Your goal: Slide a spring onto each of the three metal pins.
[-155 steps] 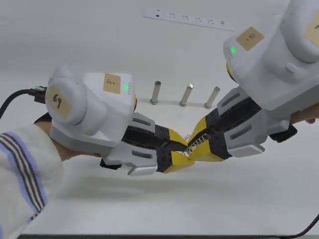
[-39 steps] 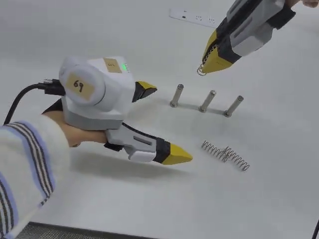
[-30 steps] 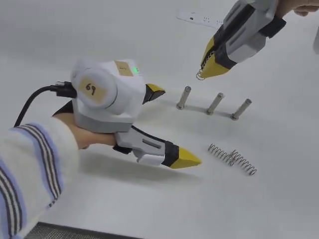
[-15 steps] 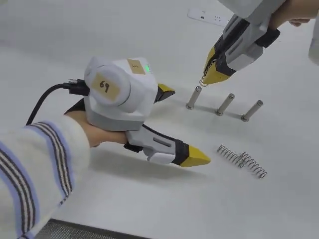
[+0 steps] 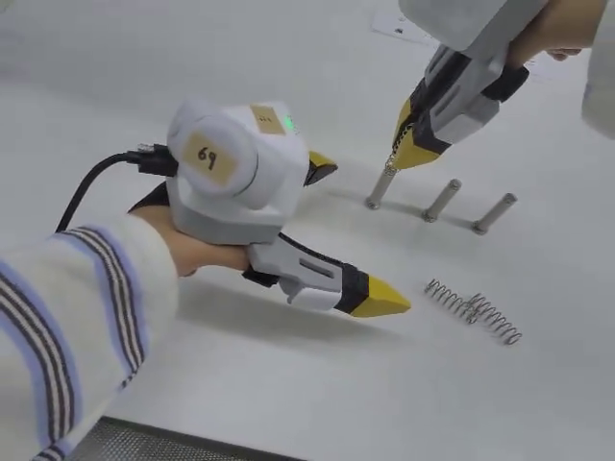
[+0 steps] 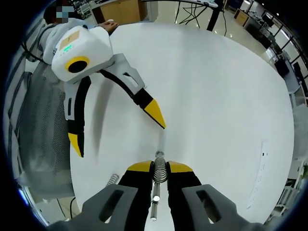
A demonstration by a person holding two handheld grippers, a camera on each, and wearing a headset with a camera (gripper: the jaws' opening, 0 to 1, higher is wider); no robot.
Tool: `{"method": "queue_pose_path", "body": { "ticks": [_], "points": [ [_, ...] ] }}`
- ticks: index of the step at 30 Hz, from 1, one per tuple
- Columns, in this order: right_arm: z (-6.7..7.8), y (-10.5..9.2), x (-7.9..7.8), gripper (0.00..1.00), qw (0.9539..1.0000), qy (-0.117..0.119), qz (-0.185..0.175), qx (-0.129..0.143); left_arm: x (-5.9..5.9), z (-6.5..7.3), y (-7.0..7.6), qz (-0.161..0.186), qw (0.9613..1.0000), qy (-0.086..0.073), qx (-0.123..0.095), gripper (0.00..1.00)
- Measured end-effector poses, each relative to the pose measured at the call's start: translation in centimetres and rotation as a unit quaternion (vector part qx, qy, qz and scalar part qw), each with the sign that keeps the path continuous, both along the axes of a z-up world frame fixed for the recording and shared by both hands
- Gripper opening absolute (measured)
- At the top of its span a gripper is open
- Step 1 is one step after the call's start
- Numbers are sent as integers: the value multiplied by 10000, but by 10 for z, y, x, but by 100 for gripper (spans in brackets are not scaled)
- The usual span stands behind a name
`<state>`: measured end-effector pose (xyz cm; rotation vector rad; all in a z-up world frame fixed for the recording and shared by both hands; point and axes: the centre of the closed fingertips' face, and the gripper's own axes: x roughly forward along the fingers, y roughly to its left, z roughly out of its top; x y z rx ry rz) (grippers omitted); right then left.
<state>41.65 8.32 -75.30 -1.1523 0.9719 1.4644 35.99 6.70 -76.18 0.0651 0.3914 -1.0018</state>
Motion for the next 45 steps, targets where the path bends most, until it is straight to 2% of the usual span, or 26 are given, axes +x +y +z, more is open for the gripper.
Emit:
{"method": "queue_pose_path", "body": {
  "ticks": [6,13,22,27,32,45],
  "points": [
    [-3,-2,0,8,10000,30,-15,-56,1,2,1,21,10000,9,-63,98],
    [-10,-4,2,8,9999,68,-25,-90,0,-5,4,17,10000,44,64,98],
    [-17,-4,0,8,9998,0,85,-185,4,-5,10,111,9999,50,41,98],
    [-21,-6,-5,8,9995,-34,142,-271,4,-7,10,98,9999,80,63,97],
    [-24,-8,-2,8,9993,-71,200,-323,2,-8,9,83,9999,118,83,96],
    [-38,-9,-1,8,9988,26,277,-410,1,-13,11,85,9997,188,131,95]
  ]
}}
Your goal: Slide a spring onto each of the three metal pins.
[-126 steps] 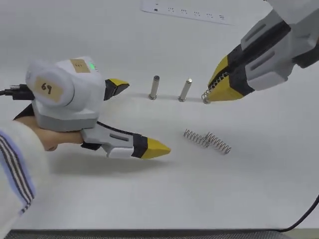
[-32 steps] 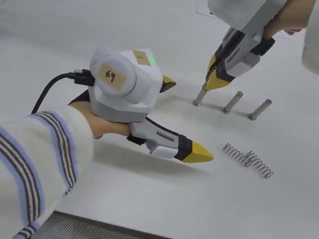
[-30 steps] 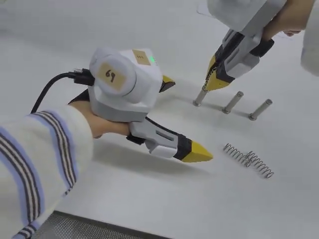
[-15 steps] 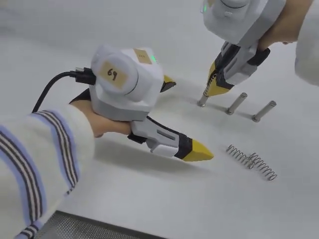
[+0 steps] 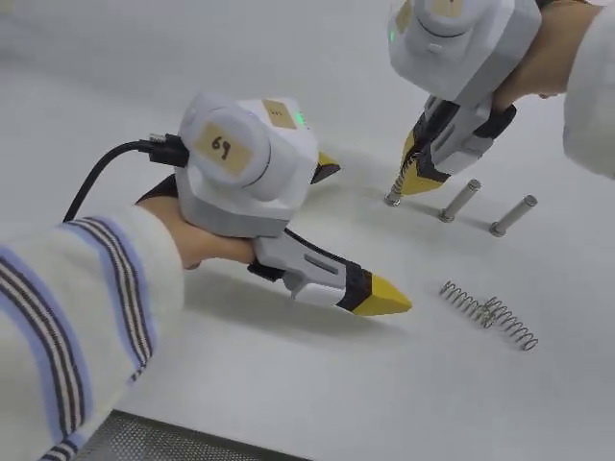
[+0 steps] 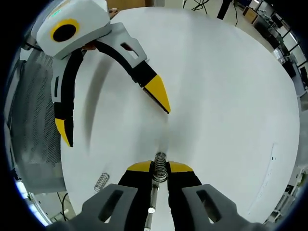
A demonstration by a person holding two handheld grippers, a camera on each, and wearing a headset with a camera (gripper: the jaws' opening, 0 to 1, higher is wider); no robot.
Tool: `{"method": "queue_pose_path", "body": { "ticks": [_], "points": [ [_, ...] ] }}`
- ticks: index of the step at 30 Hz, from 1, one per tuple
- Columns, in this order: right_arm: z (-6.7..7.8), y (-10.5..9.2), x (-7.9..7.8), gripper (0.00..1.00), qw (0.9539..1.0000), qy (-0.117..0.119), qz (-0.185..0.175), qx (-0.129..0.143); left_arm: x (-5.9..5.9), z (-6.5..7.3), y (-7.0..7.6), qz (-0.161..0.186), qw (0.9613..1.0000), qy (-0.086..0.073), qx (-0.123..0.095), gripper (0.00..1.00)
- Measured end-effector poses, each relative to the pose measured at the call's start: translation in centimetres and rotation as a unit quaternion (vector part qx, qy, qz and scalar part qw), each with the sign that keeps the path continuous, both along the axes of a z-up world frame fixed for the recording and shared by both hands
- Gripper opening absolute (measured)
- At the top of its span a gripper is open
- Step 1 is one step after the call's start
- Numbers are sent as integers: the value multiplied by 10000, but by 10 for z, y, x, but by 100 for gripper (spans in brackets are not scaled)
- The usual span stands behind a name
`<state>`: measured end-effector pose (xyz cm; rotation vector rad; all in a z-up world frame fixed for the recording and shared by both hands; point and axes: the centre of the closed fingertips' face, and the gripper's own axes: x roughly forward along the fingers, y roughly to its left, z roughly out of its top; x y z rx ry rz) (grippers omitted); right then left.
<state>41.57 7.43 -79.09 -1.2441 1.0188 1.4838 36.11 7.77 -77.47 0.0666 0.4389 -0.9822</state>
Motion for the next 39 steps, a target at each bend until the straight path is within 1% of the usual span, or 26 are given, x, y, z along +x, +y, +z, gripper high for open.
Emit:
{"method": "queue_pose_path", "body": {
  "ticks": [5,7,9,11,14,20,24,25,27,28,30,34,36,37,39],
  "points": [
    [-5,1,2,9,10000,-11,-22,-32,-1,-4,2,-29,10000,14,85,95],
    [-4,0,1,9,10000,-3,-17,-62,-2,-3,1,-37,10000,13,88,95],
    [-6,0,1,9,10000,-3,-45,-66,-1,-3,2,-19,9999,-21,100,95],
    [-6,-1,0,9,10000,15,-62,-70,1,-1,2,17,10000,-34,73,97],
    [-8,-2,0,9,10000,7,-18,-81,1,-1,3,30,10000,-42,66,96],
    [-11,0,0,9,10000,39,67,-18,-1,-2,3,12,10000,-11,96,96],
    [-11,-2,-1,9,10000,28,60,-55,-1,-3,3,23,10000,22,91,96],
    [-12,-2,-1,9,10000,33,74,-48,0,-3,3,29,10000,23,68,97],
    [-11,0,-1,10,9998,8,166,57,0,-1,3,42,10000,3,46,96],
    [-11,2,0,10,9998,-25,165,114,1,0,3,66,10000,29,13,96],
    [-11,2,0,11,9998,-18,157,137,1,0,3,72,10000,39,-6,97],
    [-11,3,1,15,9997,-9,147,173,1,-2,3,67,10000,52,25,97],
    [-9,3,0,17,9997,37,90,220,0,-4,3,49,9999,96,54,96],
    [-8,2,0,18,9997,46,85,239,-2,-6,2,18,9999,146,45,96],
    [-4,2,0,21,9995,-2,93,295,-3,-8,2,12,9998,182,44,96]
  ]
}}
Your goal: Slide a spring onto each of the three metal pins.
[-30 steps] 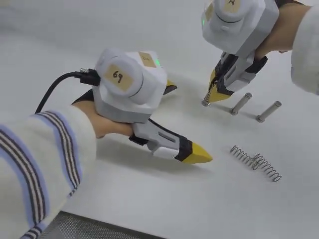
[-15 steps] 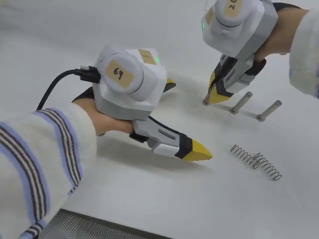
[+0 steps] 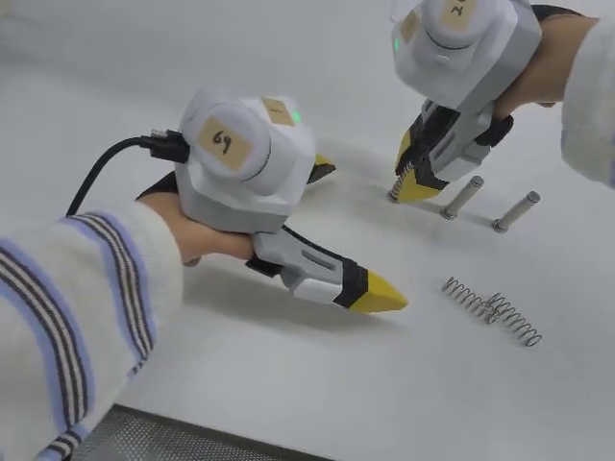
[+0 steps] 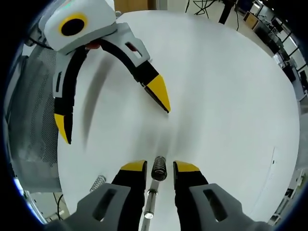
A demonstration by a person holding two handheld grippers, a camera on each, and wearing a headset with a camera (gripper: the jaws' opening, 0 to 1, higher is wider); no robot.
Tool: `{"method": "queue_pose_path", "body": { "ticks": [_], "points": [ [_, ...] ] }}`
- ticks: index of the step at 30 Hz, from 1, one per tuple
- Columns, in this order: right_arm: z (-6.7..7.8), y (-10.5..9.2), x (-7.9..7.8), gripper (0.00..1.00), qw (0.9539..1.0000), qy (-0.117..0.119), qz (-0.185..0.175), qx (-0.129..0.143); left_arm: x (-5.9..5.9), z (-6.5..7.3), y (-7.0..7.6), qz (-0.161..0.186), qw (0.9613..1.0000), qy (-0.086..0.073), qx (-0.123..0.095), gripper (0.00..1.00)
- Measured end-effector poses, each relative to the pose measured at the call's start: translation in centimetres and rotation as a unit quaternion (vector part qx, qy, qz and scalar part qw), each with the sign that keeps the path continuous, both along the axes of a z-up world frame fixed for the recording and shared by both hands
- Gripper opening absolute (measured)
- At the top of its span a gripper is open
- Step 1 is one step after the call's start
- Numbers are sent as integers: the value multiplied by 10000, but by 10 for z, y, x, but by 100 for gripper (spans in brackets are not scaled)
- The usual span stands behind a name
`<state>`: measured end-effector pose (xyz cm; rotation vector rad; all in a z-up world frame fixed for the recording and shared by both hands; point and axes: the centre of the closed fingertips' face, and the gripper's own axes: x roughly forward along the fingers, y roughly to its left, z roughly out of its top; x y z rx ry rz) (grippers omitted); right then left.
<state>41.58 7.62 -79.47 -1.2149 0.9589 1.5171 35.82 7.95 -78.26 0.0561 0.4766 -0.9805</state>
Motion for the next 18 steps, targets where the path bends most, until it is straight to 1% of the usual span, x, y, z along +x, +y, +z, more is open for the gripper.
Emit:
{"method": "queue_pose_path", "body": {
  "ticks": [3,6,8,10,11,12,13,15,16,18],
  "points": [
    [4,0,2,22,10000,-37,-13,67,-1,-1,0,-14,10000,19,22,96],
    [5,-2,2,23,9999,-40,-62,105,-1,-1,0,-11,10000,32,-1,96],
    [10,-5,1,24,9998,-77,-82,139,-2,0,-1,-31,10000,58,-26,96],
    [16,-5,0,30,9996,-154,-80,219,-3,2,-2,-65,10000,35,-27,97],
    [18,-3,2,33,9992,-224,-78,308,-3,3,-3,-72,10000,35,-51,97],
    [21,-3,2,36,9991,-247,-93,339,-3,4,-3,-73,9999,46,-79,97],
    [25,-3,2,38,9988,-269,-103,389,-3,5,-4,-64,9999,58,-118,97],
    [26,-4,4,38,9986,-282,-146,434,-3,7,-3,-49,9999,51,-129,97],
    [32,-5,4,38,9982,-315,-178,485,-2,8,-3,-43,9999,36,-129,97],
    [38,-7,3,40,9977,-340,-223,550,-1,9,-2,-40,10000,2,-81,97]
  ]
}}
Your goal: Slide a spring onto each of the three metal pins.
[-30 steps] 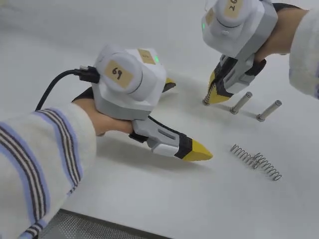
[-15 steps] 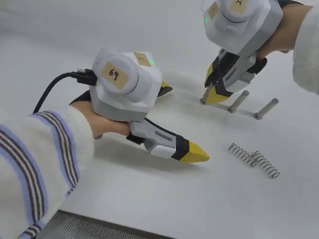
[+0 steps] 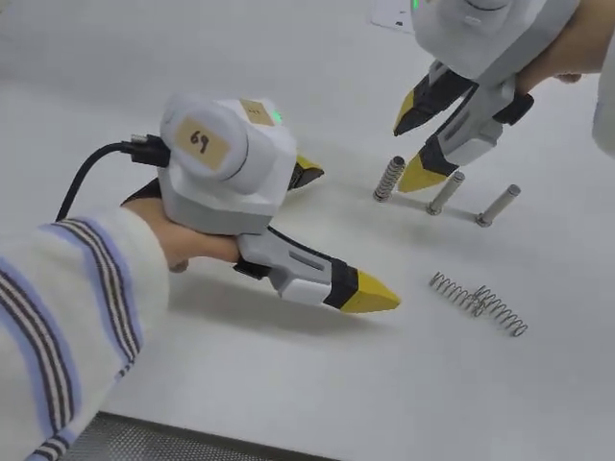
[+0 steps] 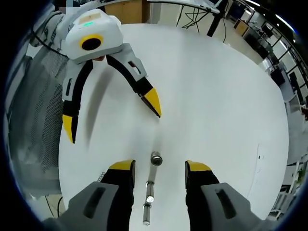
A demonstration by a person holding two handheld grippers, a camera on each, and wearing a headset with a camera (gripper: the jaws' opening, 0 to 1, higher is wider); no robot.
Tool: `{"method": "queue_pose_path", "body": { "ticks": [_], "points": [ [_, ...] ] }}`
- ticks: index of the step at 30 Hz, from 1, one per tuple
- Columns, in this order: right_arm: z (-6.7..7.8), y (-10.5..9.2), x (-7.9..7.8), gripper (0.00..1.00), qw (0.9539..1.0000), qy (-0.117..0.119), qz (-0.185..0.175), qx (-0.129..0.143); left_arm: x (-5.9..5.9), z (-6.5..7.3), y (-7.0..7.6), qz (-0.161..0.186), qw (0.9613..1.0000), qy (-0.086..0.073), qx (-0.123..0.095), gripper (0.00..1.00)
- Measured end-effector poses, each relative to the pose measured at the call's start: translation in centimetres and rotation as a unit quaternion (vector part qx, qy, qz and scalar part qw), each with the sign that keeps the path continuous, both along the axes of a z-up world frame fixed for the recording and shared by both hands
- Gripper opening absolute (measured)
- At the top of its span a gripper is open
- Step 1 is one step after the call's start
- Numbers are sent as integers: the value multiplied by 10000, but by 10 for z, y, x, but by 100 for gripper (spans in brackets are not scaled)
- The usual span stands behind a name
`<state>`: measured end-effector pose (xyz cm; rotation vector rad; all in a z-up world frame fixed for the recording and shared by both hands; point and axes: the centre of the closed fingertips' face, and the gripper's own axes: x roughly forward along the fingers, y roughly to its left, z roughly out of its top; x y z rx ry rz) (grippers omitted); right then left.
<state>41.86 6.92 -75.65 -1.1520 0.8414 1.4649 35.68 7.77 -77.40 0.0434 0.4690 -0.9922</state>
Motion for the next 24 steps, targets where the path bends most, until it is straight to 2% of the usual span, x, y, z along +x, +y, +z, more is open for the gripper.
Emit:
{"method": "queue_pose_path", "body": {
  "ticks": [2,7,12,16,17,19,20,22,24],
  "points": [
    [6,-3,-3,41,10000,8,-69,70,0,1,1,-4,10000,-36,49,97],
    [19,-8,-8,40,9993,-57,-180,309,-2,4,-1,-38,10000,-26,40,97],
    [32,-10,-15,41,9977,-13,-327,596,-6,9,-3,-99,9999,-36,4,98],
    [41,-10,-23,43,9936,70,-538,990,-6,12,-3,-111,9999,-27,8,98],
    [45,-9,-25,44,9915,31,-576,1170,-6,13,-3,-114,9999,-24,2,98],
    [49,-12,-28,46,9896,27,-647,1287,-6,13,-2,-119,9999,-15,3,98],
    [53,-12,-25,49,9869,-112,-725,1433,-5,12,-2,-102,9999,-8,1,98],
    [56,-18,-20,54,9843,-418,-810,1511,-4,10,-1,-104,9999,16,50,97],
    [56,-25,-21,57,9827,-403,-947,1541,-4,8,-1,-118,9999,28,90,97]
  ]
}}
